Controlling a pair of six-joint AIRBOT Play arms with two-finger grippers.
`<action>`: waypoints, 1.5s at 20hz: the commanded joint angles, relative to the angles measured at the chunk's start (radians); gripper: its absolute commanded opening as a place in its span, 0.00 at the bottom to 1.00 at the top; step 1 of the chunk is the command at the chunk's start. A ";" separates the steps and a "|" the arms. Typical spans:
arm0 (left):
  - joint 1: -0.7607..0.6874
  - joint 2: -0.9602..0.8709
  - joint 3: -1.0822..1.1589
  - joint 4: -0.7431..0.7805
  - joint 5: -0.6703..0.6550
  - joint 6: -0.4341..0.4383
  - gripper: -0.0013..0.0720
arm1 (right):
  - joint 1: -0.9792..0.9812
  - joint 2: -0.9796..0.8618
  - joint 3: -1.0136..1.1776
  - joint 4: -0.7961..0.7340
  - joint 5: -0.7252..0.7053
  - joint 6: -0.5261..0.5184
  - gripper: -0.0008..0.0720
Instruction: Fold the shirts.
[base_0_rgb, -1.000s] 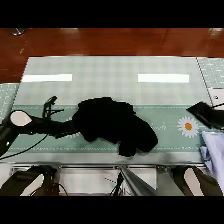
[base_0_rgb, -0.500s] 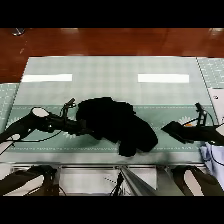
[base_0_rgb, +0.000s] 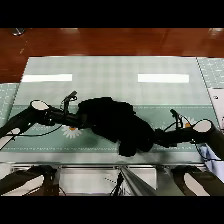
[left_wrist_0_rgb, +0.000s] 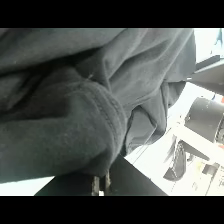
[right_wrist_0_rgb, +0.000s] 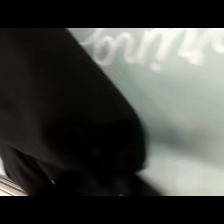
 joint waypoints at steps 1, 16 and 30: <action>0.000 -0.001 0.007 -0.002 0.011 0.003 0.05 | 0.020 -0.071 0.002 0.185 -0.057 -0.163 0.13; 0.298 0.279 1.153 0.158 0.074 -0.215 0.05 | 0.017 -0.037 1.803 -0.413 0.196 0.008 0.04; 0.299 0.705 1.157 0.875 -0.220 -0.437 0.05 | 0.019 0.418 1.355 -0.707 0.562 0.190 0.04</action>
